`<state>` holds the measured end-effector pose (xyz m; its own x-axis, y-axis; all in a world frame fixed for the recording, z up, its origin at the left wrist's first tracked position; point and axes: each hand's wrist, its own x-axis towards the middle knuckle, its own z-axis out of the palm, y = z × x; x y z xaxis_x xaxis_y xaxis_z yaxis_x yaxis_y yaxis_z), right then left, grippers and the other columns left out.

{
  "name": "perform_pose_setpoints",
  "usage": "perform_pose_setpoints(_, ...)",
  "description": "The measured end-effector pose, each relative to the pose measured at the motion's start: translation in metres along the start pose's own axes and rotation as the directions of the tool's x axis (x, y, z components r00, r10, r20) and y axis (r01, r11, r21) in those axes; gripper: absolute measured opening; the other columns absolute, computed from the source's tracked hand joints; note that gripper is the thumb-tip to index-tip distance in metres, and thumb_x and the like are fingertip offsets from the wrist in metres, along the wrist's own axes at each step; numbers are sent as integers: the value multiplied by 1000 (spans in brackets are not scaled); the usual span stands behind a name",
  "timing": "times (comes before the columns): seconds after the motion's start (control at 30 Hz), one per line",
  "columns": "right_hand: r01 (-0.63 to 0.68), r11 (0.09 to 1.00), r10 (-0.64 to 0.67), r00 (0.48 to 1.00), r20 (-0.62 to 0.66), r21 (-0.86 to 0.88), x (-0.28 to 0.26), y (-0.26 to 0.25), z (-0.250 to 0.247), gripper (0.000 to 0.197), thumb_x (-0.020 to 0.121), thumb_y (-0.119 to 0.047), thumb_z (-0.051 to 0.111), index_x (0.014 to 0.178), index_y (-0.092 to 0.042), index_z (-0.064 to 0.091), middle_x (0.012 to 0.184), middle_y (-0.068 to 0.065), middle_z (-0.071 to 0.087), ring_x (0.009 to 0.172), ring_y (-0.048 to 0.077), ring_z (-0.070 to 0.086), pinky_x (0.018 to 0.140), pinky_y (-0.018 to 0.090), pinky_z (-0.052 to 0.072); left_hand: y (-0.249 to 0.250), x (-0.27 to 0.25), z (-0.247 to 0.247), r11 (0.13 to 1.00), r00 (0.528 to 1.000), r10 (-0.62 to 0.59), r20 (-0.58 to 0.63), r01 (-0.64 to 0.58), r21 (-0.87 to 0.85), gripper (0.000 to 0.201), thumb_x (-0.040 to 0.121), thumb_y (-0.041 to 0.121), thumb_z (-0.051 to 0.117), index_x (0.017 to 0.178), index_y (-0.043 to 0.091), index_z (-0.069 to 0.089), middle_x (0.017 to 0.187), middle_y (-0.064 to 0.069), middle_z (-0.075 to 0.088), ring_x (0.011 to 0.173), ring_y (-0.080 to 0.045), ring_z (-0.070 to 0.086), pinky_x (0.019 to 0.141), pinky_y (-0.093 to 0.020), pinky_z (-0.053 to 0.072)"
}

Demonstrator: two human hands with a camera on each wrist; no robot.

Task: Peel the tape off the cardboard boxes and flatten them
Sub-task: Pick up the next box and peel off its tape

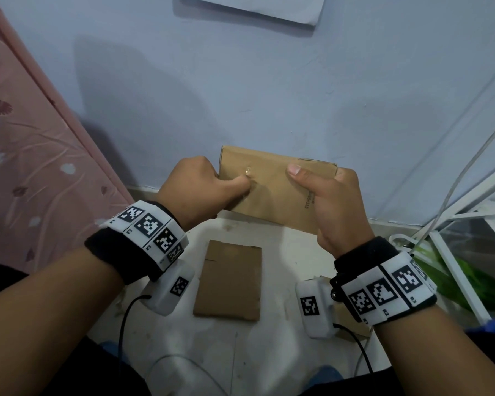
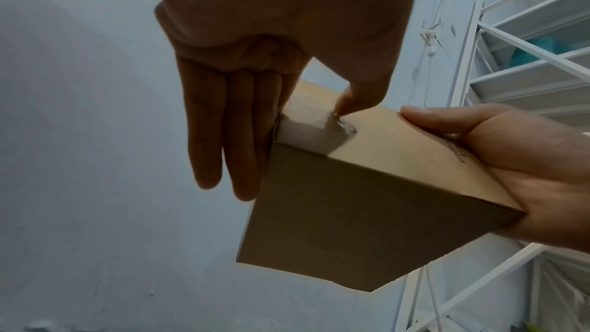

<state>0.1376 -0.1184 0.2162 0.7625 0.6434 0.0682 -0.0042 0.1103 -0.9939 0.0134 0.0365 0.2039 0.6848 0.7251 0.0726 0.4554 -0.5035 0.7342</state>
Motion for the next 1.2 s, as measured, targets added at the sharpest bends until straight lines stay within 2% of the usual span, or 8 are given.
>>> perform_pose_setpoints(0.13, -9, 1000, 9, 1000, 30, 0, -1, -2, 3, 57, 85, -22, 77, 86, 26, 46, 88, 15, 52, 78, 28, 51, 73, 44, 45, -2, -1, 1, 1000, 1000, 20, 1, -20, 7, 77, 71, 63, 56, 66, -13, 62, 55, -22, 64, 60, -33, 69, 65, -49, 58)
perform_pose_setpoints(0.3, -28, 1000, 28, 1000, 12, 4, 1, 0, 0, 48, 89, -14, 75, 90, 27, 50, 88, 18, 55, 77, 32, 56, 72, 45, 49, 0, -3, -1, 998, 1000, -1, 15, 2, -63, 69, 84, 58, 62, 62, -8, 68, 53, -16, 66, 47, -20, 69, 63, -34, 59)
perform_pose_setpoints(0.53, -1, 1000, 1, 1000, 3, -22, -1, 2, -1, 45, 89, -14, 75, 89, 25, 52, 83, 16, 55, 74, 30, 56, 69, 43, 48, 3, -2, -1, 994, 999, -38, 20, 40, -100, 63, 81, 48, 63, 65, -14, 64, 60, -23, 68, 48, -20, 70, 67, -37, 60)
perform_pose_setpoints(0.7, -1, 1000, 1, 999, 32, -12, -1, 1, 3, 58, 84, -24, 78, 83, 25, 47, 86, 15, 50, 76, 29, 48, 69, 44, 42, 1, -2, 2, 997, 999, -44, 9, 45, -61, 70, 78, 56, 59, 68, -14, 64, 55, -18, 67, 53, -25, 70, 69, -42, 60)
perform_pose_setpoints(0.9, -67, 997, 69, 996, -58, 33, 2, 6, 2, 38, 91, -11, 73, 94, 23, 58, 86, 19, 62, 76, 30, 64, 71, 43, 53, -7, 2, 3, 997, 997, 68, -45, -66, 30, 77, 71, 62, 39, 62, -11, 60, 59, -25, 64, 61, -36, 66, 62, -52, 54)
perform_pose_setpoints(1.0, -137, 989, 143, 985, -100, 61, 6, 3, 0, 12, 91, -10, 73, 92, 3, 73, 88, 14, 74, 79, 26, 73, 74, 42, 60, -9, 3, 5, 992, 993, 111, -42, -108, 70, 71, 80, 58, 45, 59, -9, 51, 58, -25, 60, 53, -36, 55, 51, -43, 49)
perform_pose_setpoints(1.07, -170, 980, 183, 975, -130, 103, 8, 2, -2, 8, 91, -11, 73, 93, -4, 76, 92, 14, 78, 83, 28, 76, 77, 45, 61, -7, 1, 9, 986, 990, 132, -51, -126, 110, 73, 86, 68, 54, 63, -1, 49, 55, -16, 52, 49, -22, 45, 47, -33, 34)
perform_pose_setpoints(1.2, -198, 972, 211, 972, -103, 128, 6, 3, 1, 10, 93, -13, 71, 94, -5, 77, 93, 15, 78, 83, 32, 76, 76, 47, 63, -2, -3, 19, 993, 992, 117, -48, -117, -7, 67, 77, 76, 65, 104, 17, 52, 85, 9, 61, 75, -4, 58, 56, -21, 41)
